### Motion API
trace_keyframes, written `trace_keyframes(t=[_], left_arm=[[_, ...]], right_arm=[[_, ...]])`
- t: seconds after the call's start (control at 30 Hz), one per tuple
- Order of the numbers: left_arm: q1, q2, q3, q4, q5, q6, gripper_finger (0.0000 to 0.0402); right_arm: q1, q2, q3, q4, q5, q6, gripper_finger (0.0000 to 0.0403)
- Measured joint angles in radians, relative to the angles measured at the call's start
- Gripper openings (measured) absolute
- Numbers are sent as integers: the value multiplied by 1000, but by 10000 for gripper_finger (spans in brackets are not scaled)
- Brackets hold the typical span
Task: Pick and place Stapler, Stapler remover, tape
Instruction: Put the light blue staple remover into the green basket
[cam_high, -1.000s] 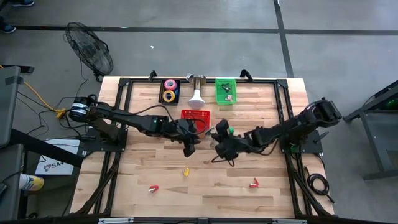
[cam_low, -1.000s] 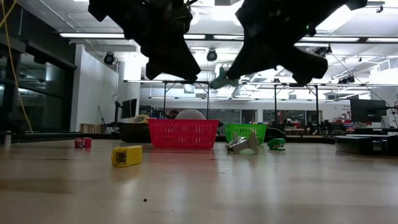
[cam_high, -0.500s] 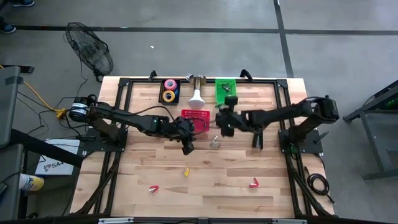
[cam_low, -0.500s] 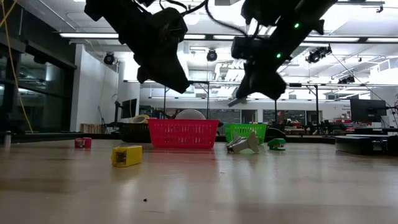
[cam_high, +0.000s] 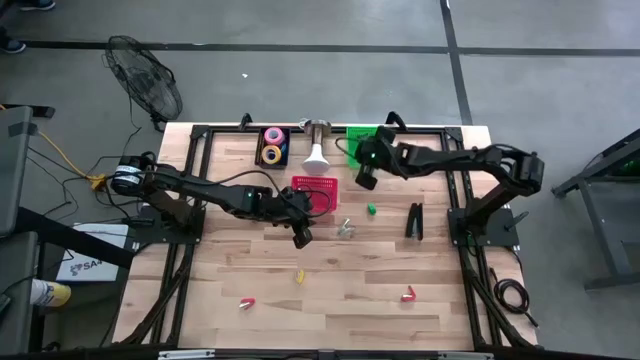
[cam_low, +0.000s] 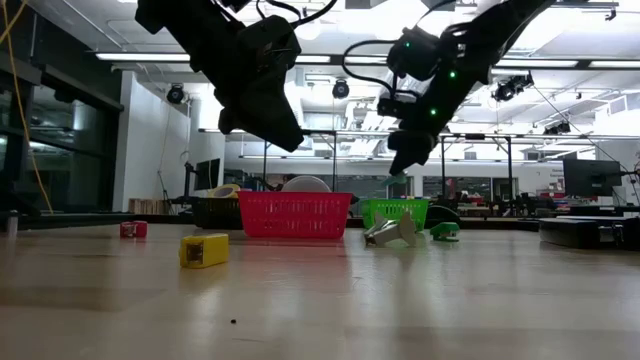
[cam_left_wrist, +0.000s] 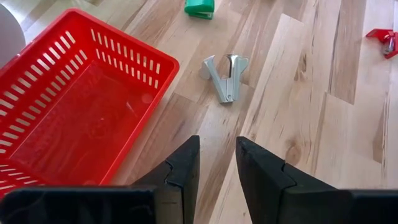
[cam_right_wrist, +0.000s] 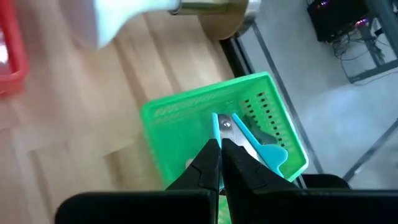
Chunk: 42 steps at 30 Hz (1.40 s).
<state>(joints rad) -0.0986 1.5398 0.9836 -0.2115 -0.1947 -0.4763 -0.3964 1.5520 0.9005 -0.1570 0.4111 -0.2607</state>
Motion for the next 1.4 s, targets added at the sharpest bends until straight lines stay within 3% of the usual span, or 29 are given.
trace_keyframes(t=[0.17, 0.43, 1.03, 1.4], left_arm=[[0, 0, 0, 0, 0, 0, 101], [0, 0, 0, 0, 1, -2, 101], [0, 1, 0, 0, 2, -2, 101], [0, 1, 0, 1, -73, -1, 101]], right_arm=[[-75, 0, 0, 42, -115, -9, 0], [-154, -1, 0, 54, -213, -11, 0], [-173, -1, 0, 33, -238, -57, 0], [-253, 5, 2, 71, -386, -62, 0]])
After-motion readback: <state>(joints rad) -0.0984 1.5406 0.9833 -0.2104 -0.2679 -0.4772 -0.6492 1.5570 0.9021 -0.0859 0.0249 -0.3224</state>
